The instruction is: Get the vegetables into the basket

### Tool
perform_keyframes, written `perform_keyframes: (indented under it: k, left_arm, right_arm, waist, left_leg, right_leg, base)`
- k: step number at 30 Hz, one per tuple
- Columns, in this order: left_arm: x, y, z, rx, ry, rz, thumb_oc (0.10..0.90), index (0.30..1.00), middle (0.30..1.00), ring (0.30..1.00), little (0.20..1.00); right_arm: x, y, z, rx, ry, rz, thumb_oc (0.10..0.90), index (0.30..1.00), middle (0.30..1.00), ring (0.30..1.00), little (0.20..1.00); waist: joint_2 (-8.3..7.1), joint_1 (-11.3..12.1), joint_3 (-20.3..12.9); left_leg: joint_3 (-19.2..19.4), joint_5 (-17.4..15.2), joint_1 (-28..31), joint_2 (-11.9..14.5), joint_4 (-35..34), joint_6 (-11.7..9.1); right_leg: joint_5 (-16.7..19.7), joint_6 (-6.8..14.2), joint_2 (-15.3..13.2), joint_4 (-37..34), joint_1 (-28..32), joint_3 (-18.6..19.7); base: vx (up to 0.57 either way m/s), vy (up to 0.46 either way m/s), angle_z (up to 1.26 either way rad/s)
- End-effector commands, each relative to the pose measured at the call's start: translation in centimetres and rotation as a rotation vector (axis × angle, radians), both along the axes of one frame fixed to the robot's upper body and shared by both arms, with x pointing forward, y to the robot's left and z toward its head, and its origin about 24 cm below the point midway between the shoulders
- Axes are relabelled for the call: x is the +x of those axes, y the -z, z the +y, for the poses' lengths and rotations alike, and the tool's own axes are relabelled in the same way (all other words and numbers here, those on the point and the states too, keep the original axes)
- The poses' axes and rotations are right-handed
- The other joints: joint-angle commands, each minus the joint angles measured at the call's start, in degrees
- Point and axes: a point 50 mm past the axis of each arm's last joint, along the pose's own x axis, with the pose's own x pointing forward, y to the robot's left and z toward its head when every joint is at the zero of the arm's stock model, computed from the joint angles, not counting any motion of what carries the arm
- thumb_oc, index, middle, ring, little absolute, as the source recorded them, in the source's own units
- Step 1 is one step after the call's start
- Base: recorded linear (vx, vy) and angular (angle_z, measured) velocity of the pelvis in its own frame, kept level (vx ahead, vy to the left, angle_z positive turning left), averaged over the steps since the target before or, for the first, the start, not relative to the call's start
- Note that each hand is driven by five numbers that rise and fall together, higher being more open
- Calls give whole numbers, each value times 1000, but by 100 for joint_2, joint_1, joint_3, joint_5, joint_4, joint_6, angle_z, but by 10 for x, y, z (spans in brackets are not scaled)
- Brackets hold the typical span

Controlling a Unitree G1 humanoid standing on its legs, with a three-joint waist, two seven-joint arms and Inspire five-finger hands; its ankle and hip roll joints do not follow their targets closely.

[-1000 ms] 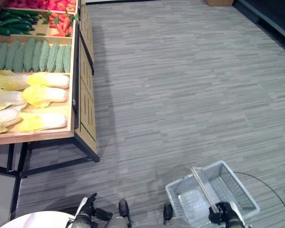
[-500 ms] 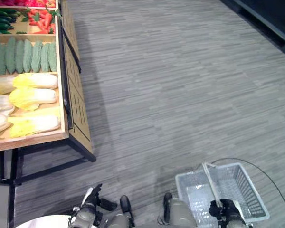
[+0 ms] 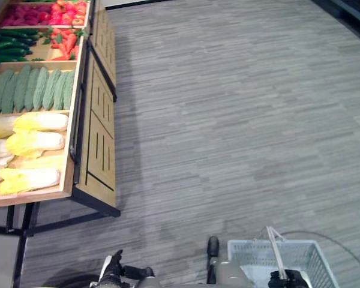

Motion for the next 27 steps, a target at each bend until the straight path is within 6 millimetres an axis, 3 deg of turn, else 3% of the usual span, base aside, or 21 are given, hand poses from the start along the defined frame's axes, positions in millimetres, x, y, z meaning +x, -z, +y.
perform_keyframes:
  k: [1, 4, 5, 6, 7, 8, 12, 17, 21, 27]
  left_arm:
    - [26, -10, 3, 20, 60, -76, 900, 1000, 1000, 1000, 1000]
    - [28, -9, -1, 17, 75, -75, 900, 1000, 1000, 1000, 1000]
    - [28, -9, -2, 17, 80, -75, 900, 1000, 1000, 1000, 1000]
    - [28, -9, -6, 16, 89, -77, 900, 1000, 1000, 1000, 1000]
    - [30, -9, -8, 17, 93, -81, 900, 1000, 1000, 1000, 1000]
    - [31, -9, -7, 21, 94, -77, 900, 1000, 1000, 1000, 1000]
    - [27, -8, -2, 36, 93, -58, 900, 1000, 1000, 1000, 1000]
    - [36, -13, 2, 56, 141, -77, 900, 1000, 1000, 1000, 1000]
    - [46, -18, 6, 66, 147, -116, 900, 1000, 1000, 1000, 1000]
    - [47, -20, 11, 77, 149, -118, 900, 1000, 1000, 1000, 1000]
  right_arm:
    - [6, -16, -26, -86, 31, -73, 400, 300, 300, 300, 300]
    - [3, -16, -28, -92, 59, -70, 400, 300, 300, 300, 300]
    - [0, -16, -29, -95, 64, -61, 400, 300, 300, 300, 300]
    - [-1, -15, -28, -100, 53, -50, 400, 300, 300, 300, 300]
    - [1, -14, -26, -100, 38, -50, 400, 300, 300, 300, 300]
    - [2, -13, -24, -97, 32, -51, 400, 300, 300, 300, 300]
    - [0, -7, -13, -63, 25, -36, 400, 300, 300, 300, 300]
    - [5, -5, -8, -41, 19, -35, 400, 300, 300, 300, 300]
    - [19, -4, 1, -16, -23, -62, 400, 300, 300, 300, 300]
    - [26, -4, 6, -3, -49, -77, 400, 300, 300, 300, 300]
  waist:
    - [-110, -122, 268]
    - [-81, -92, 277]
    - [-44, -64, 268]
    - [47, -8, 230]
    - [93, 61, 245]
    - [86, 96, 262]
    - [-17, 125, 160]
    - [-201, 175, 139]
    - [-347, 234, 96]
    - [-398, 249, 96]
  left_leg:
    - [492, -24, 47, -269, 730, 317]
    - [646, -222, -283, -357, 236, 410]
    - [736, -312, -450, -419, -236, 434]
    - [733, -38, -662, -448, -997, 425]
    - [627, 252, -826, -421, -1268, 398]
    - [580, 304, -834, -408, -1343, 386]
    - [748, 130, -670, -589, -1381, 557]
    - [875, -332, -838, -860, -855, 747]
    - [1002, -665, -918, -1084, -605, 903]
    - [1083, -825, -787, -1167, -659, 1041]
  right_leg:
    - [29, 409, -388, 188, -4, 189]
    - [-68, 462, -426, 146, 148, 156]
    - [-131, 510, -440, 138, 232, 142]
    - [-245, 548, -413, 193, 279, 169]
    - [-323, 528, -361, 254, 349, 205]
    - [-388, 517, -339, 306, 418, 258]
    - [-559, 588, -456, 436, 647, 444]
    - [-487, 743, -740, 419, 754, 576]
    - [-10, 928, -968, 429, 713, 670]
    - [273, 1019, -1015, 881, 521, 717]
  base:
    - [101, -125, 34]
    - [122, -30, 47]
    - [228, 70, 27]
    - [331, 103, 21]
    - [323, 105, 4]
    - [343, 114, 4]
    - [313, 183, -46]
    - [171, 157, -20]
    - [170, 157, 9]
    - [75, 83, -5]
